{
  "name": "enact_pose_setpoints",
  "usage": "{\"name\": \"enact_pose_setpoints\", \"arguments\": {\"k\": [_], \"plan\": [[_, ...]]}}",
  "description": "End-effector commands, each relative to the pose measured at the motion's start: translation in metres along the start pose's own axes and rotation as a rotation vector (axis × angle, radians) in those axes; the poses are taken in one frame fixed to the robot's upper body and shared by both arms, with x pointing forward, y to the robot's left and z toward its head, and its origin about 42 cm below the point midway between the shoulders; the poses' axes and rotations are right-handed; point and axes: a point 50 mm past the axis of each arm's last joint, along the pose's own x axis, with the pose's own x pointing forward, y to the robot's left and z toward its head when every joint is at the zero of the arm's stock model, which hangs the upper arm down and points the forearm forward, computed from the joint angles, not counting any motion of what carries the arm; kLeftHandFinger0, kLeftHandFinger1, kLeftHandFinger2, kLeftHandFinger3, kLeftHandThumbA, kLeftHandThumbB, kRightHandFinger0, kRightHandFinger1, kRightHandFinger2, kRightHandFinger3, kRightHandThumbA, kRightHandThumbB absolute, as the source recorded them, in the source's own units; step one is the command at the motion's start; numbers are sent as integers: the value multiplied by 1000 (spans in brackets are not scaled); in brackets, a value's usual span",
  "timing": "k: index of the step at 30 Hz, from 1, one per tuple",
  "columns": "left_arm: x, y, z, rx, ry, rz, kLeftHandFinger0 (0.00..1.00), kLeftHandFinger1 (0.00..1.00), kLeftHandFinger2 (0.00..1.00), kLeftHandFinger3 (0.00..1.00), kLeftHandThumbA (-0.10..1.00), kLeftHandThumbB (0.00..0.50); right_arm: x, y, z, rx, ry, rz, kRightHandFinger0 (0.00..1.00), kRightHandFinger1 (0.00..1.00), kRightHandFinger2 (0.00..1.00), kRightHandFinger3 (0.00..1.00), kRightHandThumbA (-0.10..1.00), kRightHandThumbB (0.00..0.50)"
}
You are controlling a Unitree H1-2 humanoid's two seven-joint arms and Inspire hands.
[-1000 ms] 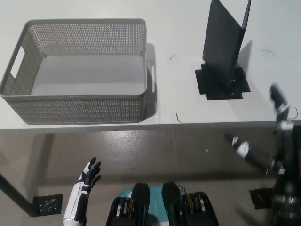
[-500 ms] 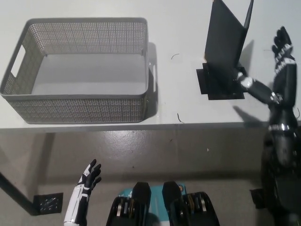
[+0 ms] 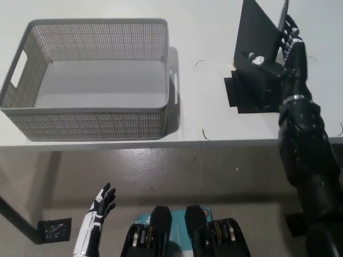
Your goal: A notebook is kept standing on the table on the right hand side and a container is kept on the left hand side and the robot uses its right hand to grab the notebook and places it in the container
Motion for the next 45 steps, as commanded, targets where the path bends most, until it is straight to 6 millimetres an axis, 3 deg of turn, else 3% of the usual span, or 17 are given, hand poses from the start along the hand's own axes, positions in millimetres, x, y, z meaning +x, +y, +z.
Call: {"name": "enact_pose_setpoints", "arguments": {"k": [1, 6, 7, 8, 9, 10, 11, 14, 19, 25, 30, 31, 32, 33, 37, 44, 45], "plan": [[-1, -2, 4, -20, -53, 10, 1000, 1000, 1000, 1000, 1000, 257, 32, 12, 38, 45, -34, 23, 1000, 1000, 1000, 1000, 1000, 472], [-2, -5, 5, -32, -55, 18, 1000, 1000, 1000, 1000, 1000, 290, 43, 19, 35, 147, 91, 22, 1000, 1000, 1000, 1000, 931, 344], [-3, -4, 5, -21, -53, 17, 1000, 1000, 1000, 1000, 1000, 304, 44, 20, 34, 130, 141, -37, 1000, 1000, 1000, 1000, 757, 309], [-3, -3, 5, -15, -54, 21, 1000, 1000, 1000, 1000, 1000, 310, 45, 20, 35, 200, 196, -122, 776, 799, 976, 1000, 402, 312], [-2, -2, 5, -13, -56, 21, 1000, 1000, 1000, 1000, 1000, 310, 45, 21, 35, 233, 222, -172, 234, 348, 590, 625, 18, 301], [-1, 0, 6, 2, -65, 27, 1000, 1000, 1000, 1000, 1000, 306, 44, 21, 34, 202, 219, -185, 47, 140, 376, 298, -76, 237], [1, 2, 6, 4, -71, 29, 1000, 1000, 1000, 1000, 1000, 306, 43, 21, 31, 218, 210, -175, 0, 3, 294, 271, -100, 178], [2, 3, 7, 0, -76, 29, 1000, 1000, 1000, 1000, 1000, 331, 38, 25, 22, 275, 190, -121, 0, 137, 582, 415, -100, 153], [1, 4, 6, 1, -87, 22, 1000, 1000, 1000, 1000, 1000, 335, 31, 31, 13, 263, 182, -93, 0, 388, 742, 635, -100, 136], [2, 5, 6, 11, -85, 31, 1000, 1000, 1000, 1000, 1000, 346, 29, 30, 10, 318, 187, -125, 0, 402, 730, 674, -100, 133], [-3, 5, 4, 8, -79, 37, 1000, 1000, 1000, 1000, 1000, 333, 34, 31, 20, 500, 195, -159, 0, 296, 713, 730, -100, 108], [-3, 6, 4, 13, -81, 36, 1000, 1000, 1000, 1000, 1000, 330, 39, 33, 32, 562, 189, -171, 0, 259, 731, 823, -100, 104], [-3, 6, 4, 5, -75, 40, 1000, 1000, 1000, 1000, 1000, 328, 42, 35, 41, 637, 149, -153, 0, 237, 704, 786, -100, 98], [-3, 6, 4, 3, -72, 37, 1000, 1000, 1000, 1000, 1000, 329, 49, 37, 58, 721, 146, -134, 0, 247, 773, 1000, -100, 73], [-4, 6, 3, 3, -75, 34, 1000, 1000, 1000, 1000, 1000, 317, 53, 51, 124, 896, 7, -30, 0, 87, 707, 979, -100, 94], [-4, 4, 2, -6, -68, 35, 1000, 1000, 1000, 1000, 1000, 313, 29, 85, 211, 1062, -144, 210, 0, 147, 630, 1000, -100, 57], [-4, 3, 2, -2, -69, 35, 1000, 1000, 1000, 1000, 1000, 309, 19, 100, 226, 1059, -169, 256, 0, 165, 637, 927, -100, 67]]}}
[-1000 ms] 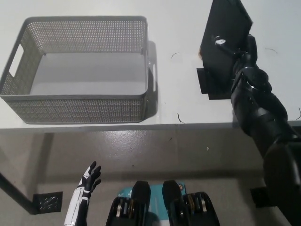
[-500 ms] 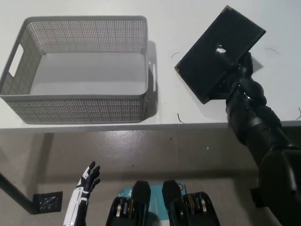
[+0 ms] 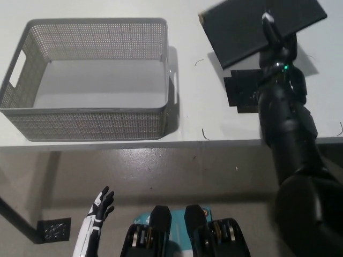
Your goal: A notebook is kept standing on the table on the right hand side and a container is kept on the left hand side and the robot uses its right hand to grab the notebook and places it in the container
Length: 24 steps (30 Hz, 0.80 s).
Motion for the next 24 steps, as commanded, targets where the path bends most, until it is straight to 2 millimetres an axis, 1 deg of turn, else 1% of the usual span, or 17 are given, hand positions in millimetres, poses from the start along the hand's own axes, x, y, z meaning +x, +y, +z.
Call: {"name": "enact_pose_setpoints", "arguments": {"k": [1, 2, 3, 5, 7, 8, 10, 11, 12, 13, 16, 17, 18, 20, 21, 22, 24], "plan": [[1, 2, 9, -8, -66, 26, 1000, 1000, 1000, 1000, 1000, 304, -53, 166, 81, 292, -96, 516, 0, 166, 640, 929, -100, 66], [1, 2, 8, -12, -63, 21, 1000, 1000, 1000, 1000, 1000, 303, -58, 172, 78, 291, -92, 527, 0, 166, 642, 930, -100, 67], [0, 2, 7, -10, -63, 22, 1000, 1000, 1000, 1000, 1000, 303, -61, 176, 75, 294, -86, 536, 0, 181, 671, 963, -100, 62], [1, 2, 8, -16, -64, 26, 1000, 1000, 1000, 1000, 1000, 318, -68, 187, 64, 285, -65, 561, 0, 191, 660, 920, -100, 54], [0, 4, 7, -12, -62, 19, 1000, 1000, 1000, 1000, 1000, 326, -74, 196, 50, 259, -39, 572, 0, 197, 669, 918, -100, 47], [-1, 4, 7, -13, -60, 19, 1000, 1000, 1000, 1000, 1000, 328, -80, 203, 38, 242, -21, 585, 0, 216, 698, 893, -100, 57], [-2, 4, 6, -19, -57, 22, 1000, 1000, 1000, 1000, 1000, 329, -86, 211, 26, 229, 1, 590, 0, 210, 697, 847, -100, 50], [-2, 4, 6, -19, -58, 18, 1000, 1000, 1000, 1000, 1000, 330, -88, 214, 19, 216, 13, 585, 0, 204, 697, 837, -100, 59], [-2, 4, 7, -21, -56, 17, 1000, 1000, 1000, 1000, 1000, 333, -90, 217, 15, 208, 24, 581, 0, 210, 710, 842, -100, 66], [-1, 3, 7, -38, -53, 16, 1000, 1000, 1000, 1000, 1000, 330, -93, 224, 3, 187, 48, 577, 0, 219, 740, 861, -100, 60], [-1, 2, 8, -48, -52, 16, 1000, 1000, 1000, 1000, 1000, 312, -96, 231, -13, 124, 54, 582, 0, 240, 754, 852, -100, 53], [-1, 2, 9, -40, -51, 19, 1000, 1000, 1000, 1000, 1000, 304, -97, 236, -24, 78, 52, 583, 0, 268, 768, 843, -100, 72], [-2, 2, 9, -39, -50, 19, 1000, 1000, 1000, 1000, 1000, 305, -97, 237, -29, 55, 50, 585, 0, 275, 776, 833, -100, 70], [-3, 1, 9, -32, -55, 17, 1000, 1000, 1000, 1000, 1000, 326, -98, 245, -44, -35, 44, 573, 0, 291, 765, 771, -100, 95], [-3, 0, 9, -33, -54, 18, 1000, 1000, 1000, 1000, 1000, 333, -98, 248, -49, -66, 44, 570, 0, 296, 760, 762, -100, 103], [-3, 1, 8, -21, -57, 15, 1000, 1000, 1000, 1000, 1000, 339, -98, 250, -52, -86, 47, 570, 0, 299, 763, 768, -100, 96], [-2, 1, 8, -1, -68, 5, 1000, 1000, 1000, 1000, 1000, 333, -97, 253, -58, -132, 45, 568, 0, 320, 787, 813, -100, 85]]}}
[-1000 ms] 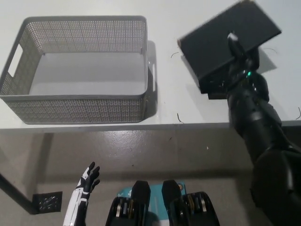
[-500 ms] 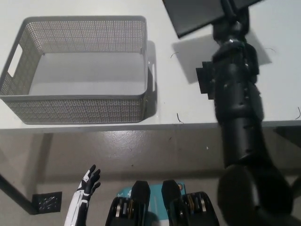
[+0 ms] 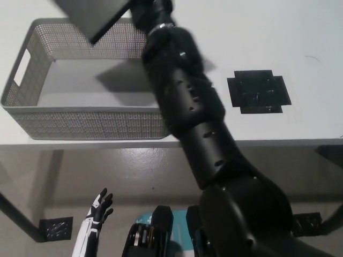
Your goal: A notebook is kept standing on the table on the right hand side and a container is kept on the left hand side and the robot uses its right hand to grab the notebook and places it in the container
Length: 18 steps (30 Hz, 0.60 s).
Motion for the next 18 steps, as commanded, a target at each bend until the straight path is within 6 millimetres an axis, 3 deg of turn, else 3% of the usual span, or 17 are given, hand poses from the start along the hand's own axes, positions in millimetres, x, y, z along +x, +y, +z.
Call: {"name": "enact_pose_setpoints", "arguments": {"k": [1, 5, 6, 7, 10, 11, 12, 13, 14, 16, 18], "plan": [[3, 0, 12, 5, -64, 2, 1000, 1000, 1000, 1000, 1000, 345, 10, 50, 27, -161, -153, 89, 0, 353, 795, 814, -100, 79], [4, -1, 15, 13, -60, -6, 1000, 1000, 1000, 1000, 1000, 340, 14, 47, 24, -302, -159, 40, 0, 369, 738, 718, -100, 93], [4, 0, 15, 13, -63, -9, 1000, 1000, 1000, 1000, 1000, 340, 15, 45, 23, -357, -164, 20, 0, 358, 730, 714, -100, 86], [4, 0, 15, 13, -64, -11, 1000, 1000, 1000, 1000, 1000, 339, 16, 44, 23, -375, -168, 13, 1, 392, 754, 772, -100, 52], [4, 0, 14, -2, -66, -15, 1000, 1000, 1000, 1000, 1000, 339, 17, 35, 23, -478, -194, -83, 0, 268, 694, 764, -100, 103], [5, 0, 14, 1, -68, -16, 1000, 1000, 1000, 1000, 1000, 349, 16, 35, 24, -493, -207, -115, 54, 310, 717, 830, 3, 166], [6, 0, 14, 9, -75, -20, 1000, 1000, 1000, 1000, 1000, 351, 16, 32, 26, -506, -224, -155, 325, 628, 1000, 1000, 283, 252], [6, 0, 15, 4, -72, -21, 1000, 1000, 1000, 1000, 1000, 351, 17, 32, 27, -477, -219, -133, 814, 1000, 1000, 1000, 416, 345], [6, -1, 16, 2, -71, -21, 1000, 1000, 1000, 1000, 1000, 350, 17, 32, 28, -466, -219, -125, 1000, 1000, 1000, 1000, 489, 379], [7, 0, 16, 4, -68, -23, 1000, 1000, 1000, 1000, 1000, 365, 17, 29, 28, -431, -236, -53, 1000, 1000, 1000, 1000, 647, 399], [7, 0, 17, 6, -66, -26, 1000, 1000, 1000, 1000, 1000, 355, 18, 27, 29, -466, -234, -32, 1000, 1000, 1000, 1000, 720, 406]]}}
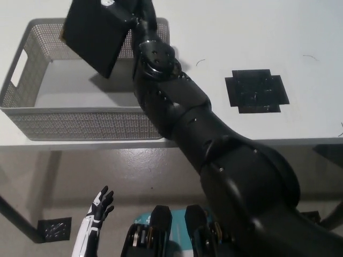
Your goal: A notebook is kept standing on the table on the right hand side and a container is kept on the left hand side and the robot uses its right hand to grab the notebook and places it in the container
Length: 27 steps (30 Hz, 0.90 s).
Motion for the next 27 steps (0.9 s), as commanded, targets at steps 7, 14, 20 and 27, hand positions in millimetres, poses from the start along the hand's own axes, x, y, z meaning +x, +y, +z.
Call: {"name": "enact_pose_setpoints", "arguments": {"k": [7, 14, 20, 27], "plan": [[3, -1, 11, 1, -46, -19, 1000, 1000, 1000, 1000, 1000, 379, 9, 4, 59, -93, -284, 120, 1000, 1000, 1000, 1000, 747, 402], [2, -3, 11, -5, -43, -17, 1000, 1000, 1000, 1000, 1000, 372, 13, -20, 71, -119, -364, 104, 1000, 1000, 1000, 1000, 762, 405], [2, 1, 7, -7, -43, -25, 1000, 1000, 1000, 1000, 1000, 353, -5, -75, 99, -87, -526, 57, 1000, 1000, 1000, 1000, 662, 381], [-4, 0, 3, 8, -35, -25, 1000, 1000, 1000, 1000, 1000, 303, -70, -146, 131, -139, -838, -158, 1000, 1000, 1000, 703, -17, 181]]}}
